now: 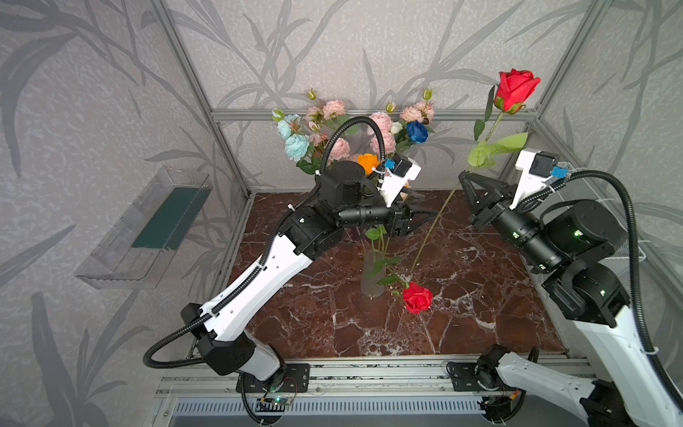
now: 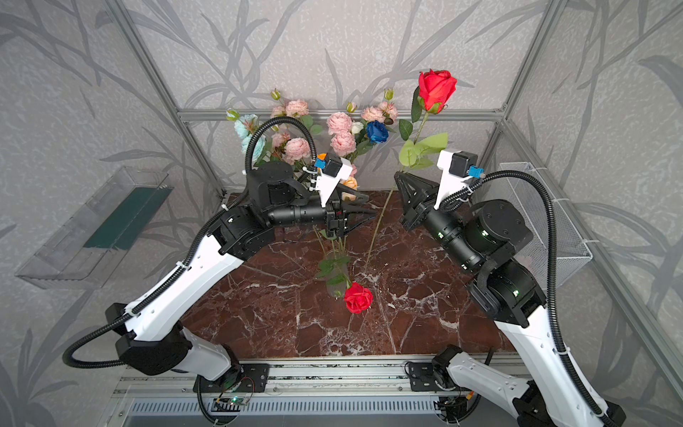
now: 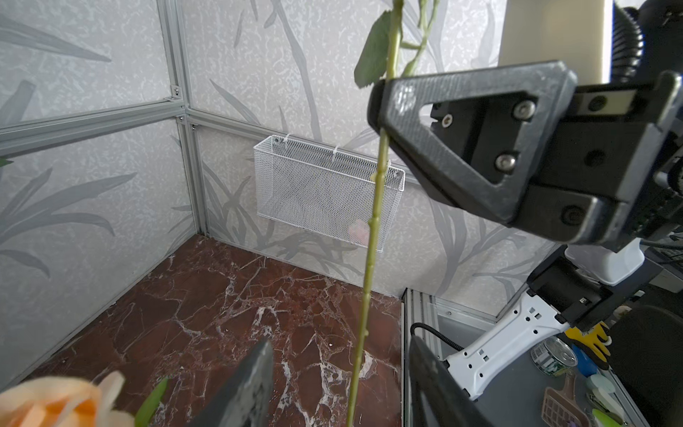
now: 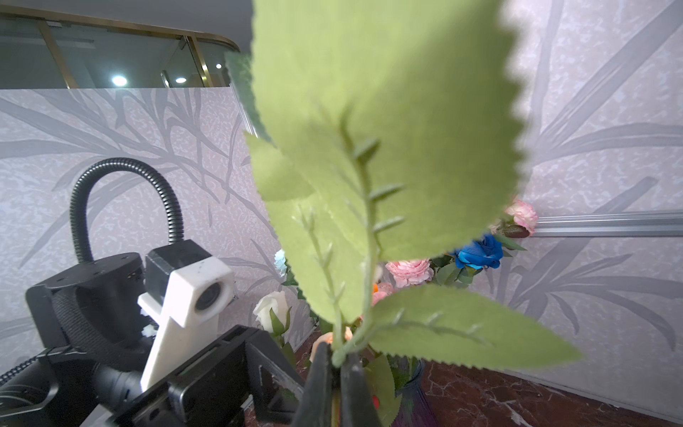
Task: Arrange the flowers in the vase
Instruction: 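Reach the left gripper toward the red rose stem while the right holds it up, then grasp the red rose stem with the left gripper while the right releases and withdraws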
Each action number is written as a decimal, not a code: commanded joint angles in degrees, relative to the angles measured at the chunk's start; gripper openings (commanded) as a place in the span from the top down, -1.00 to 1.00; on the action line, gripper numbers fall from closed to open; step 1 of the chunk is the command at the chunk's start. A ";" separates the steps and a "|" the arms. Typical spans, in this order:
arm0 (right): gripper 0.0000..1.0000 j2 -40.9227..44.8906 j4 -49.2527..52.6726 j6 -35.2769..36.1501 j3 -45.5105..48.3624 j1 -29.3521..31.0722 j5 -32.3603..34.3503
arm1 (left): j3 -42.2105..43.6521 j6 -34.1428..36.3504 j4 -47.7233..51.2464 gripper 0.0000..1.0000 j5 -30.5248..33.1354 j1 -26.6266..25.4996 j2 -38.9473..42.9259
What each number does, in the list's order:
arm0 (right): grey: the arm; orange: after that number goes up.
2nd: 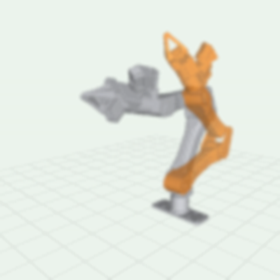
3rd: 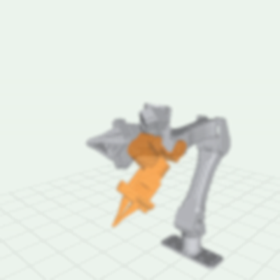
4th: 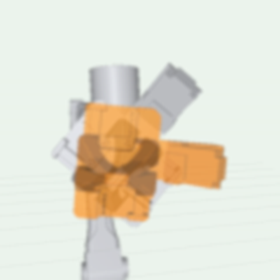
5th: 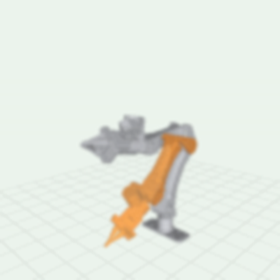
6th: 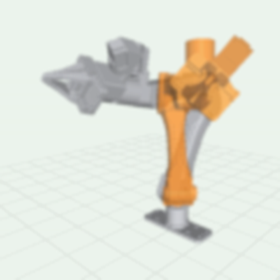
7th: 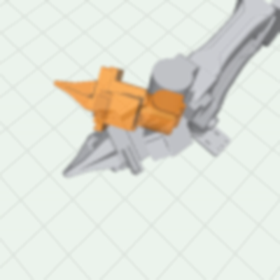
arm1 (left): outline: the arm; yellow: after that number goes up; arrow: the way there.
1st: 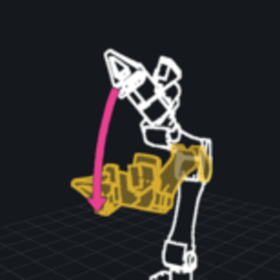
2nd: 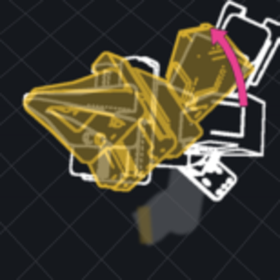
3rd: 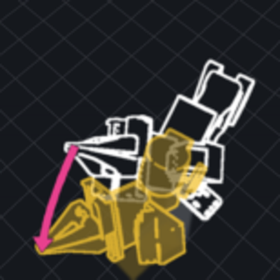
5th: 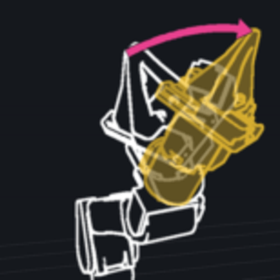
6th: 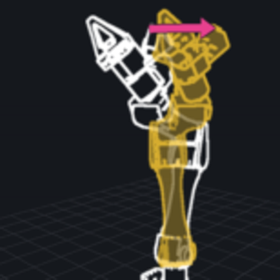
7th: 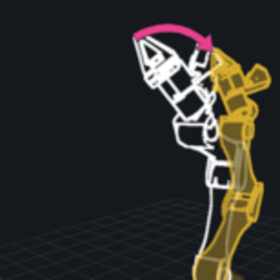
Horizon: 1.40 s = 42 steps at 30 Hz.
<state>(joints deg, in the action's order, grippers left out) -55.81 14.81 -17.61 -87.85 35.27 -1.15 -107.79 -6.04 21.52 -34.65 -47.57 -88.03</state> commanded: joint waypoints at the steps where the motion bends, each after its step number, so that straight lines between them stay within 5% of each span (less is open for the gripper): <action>1: 1.00 -0.13 -1.63 -1.61 0.20 0.33 -2.67 | -3.23 3.14 1.27 -0.15 -0.33 -1.56 -1.62; 7: 1.00 -0.79 -1.80 -2.28 0.57 0.33 -3.67 | -5.23 4.56 2.19 0.02 -0.24 -2.77 -3.09; 16: 1.00 -1.16 -1.89 -3.15 0.86 0.41 -5.61 | -3.31 3.68 -2.96 1.00 1.11 -2.88 -3.14; 23: 0.03 1.98 -4.30 -2.97 3.45 0.42 -6.13 | -0.29 3.29 -11.31 1.00 5.80 -2.89 -1.52; 28: -0.08 7.39 -4.08 -1.61 7.35 0.34 -1.23 | -2.93 7.02 -10.02 1.00 13.11 -2.90 0.60; 36: -0.14 12.56 -2.14 1.02 11.87 0.35 7.99 | -17.55 14.72 7.67 1.00 16.43 -0.87 2.21; 42: -0.14 12.13 -2.59 1.47 13.21 0.37 9.45 | -12.85 14.34 6.45 1.00 21.25 -0.25 8.22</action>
<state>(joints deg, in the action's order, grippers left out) -43.00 13.13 -17.26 -75.37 35.35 6.20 -122.91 6.46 26.46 -17.02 -48.18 -82.28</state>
